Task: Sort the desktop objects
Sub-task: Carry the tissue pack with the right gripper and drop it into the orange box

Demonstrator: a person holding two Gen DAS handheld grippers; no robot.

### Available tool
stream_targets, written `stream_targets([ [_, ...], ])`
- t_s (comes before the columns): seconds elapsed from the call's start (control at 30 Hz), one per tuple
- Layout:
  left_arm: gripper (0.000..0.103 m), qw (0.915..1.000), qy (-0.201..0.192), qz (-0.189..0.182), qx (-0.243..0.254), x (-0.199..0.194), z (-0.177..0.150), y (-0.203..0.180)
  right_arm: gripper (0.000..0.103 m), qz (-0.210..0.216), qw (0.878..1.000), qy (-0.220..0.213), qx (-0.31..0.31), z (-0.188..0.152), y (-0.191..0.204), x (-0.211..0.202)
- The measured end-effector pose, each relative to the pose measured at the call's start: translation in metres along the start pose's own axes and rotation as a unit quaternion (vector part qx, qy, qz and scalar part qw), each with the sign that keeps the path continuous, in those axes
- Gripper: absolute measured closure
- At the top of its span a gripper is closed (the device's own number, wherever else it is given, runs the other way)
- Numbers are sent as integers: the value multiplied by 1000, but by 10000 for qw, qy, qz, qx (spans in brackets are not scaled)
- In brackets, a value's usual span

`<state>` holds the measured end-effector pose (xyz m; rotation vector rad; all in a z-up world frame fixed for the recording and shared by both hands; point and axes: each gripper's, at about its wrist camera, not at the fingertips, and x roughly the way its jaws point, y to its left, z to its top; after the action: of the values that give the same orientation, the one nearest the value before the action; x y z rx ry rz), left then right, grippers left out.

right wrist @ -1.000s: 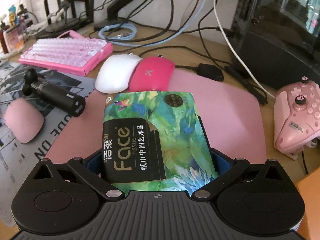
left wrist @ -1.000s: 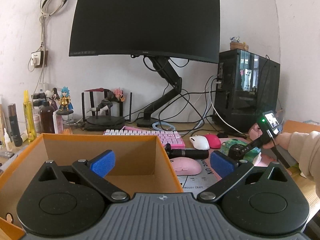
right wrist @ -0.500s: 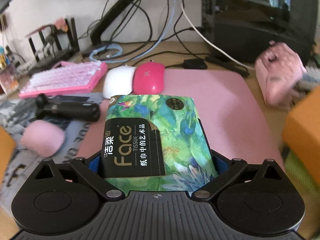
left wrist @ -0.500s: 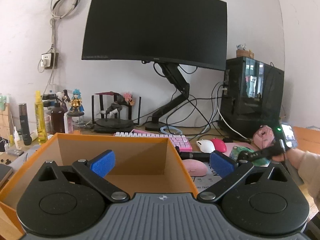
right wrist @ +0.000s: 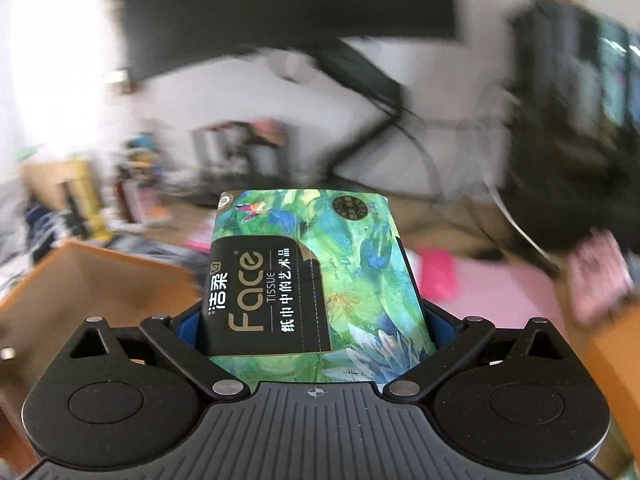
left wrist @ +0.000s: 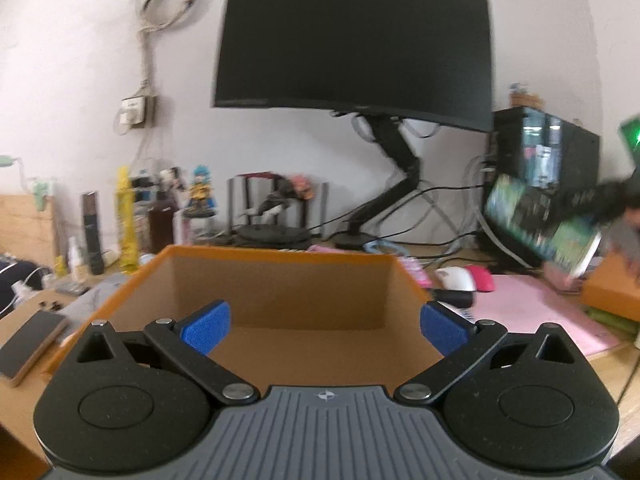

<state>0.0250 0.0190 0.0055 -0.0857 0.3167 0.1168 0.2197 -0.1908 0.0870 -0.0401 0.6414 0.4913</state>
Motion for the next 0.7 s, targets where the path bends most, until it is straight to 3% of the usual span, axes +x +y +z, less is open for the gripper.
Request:
stream_targets([
  [0.17,0,9989,-1,431,-179,-6,-2,23,3,746,9946,-50,-720,32,83,6],
  [0.37,0,9966,-14,762,-320,-16,-2,39,3,1380,9786,431,-1463,47,171,56],
  [0.53,0,9952,-22,901,-379,-21,-1,50,3,1412,9650,1052,-1942,40,228,105],
  [0.7,0,9942,-3,985,-441,-20,-2,58,3,1046,9469,1808,-2446,8,270,155],
])
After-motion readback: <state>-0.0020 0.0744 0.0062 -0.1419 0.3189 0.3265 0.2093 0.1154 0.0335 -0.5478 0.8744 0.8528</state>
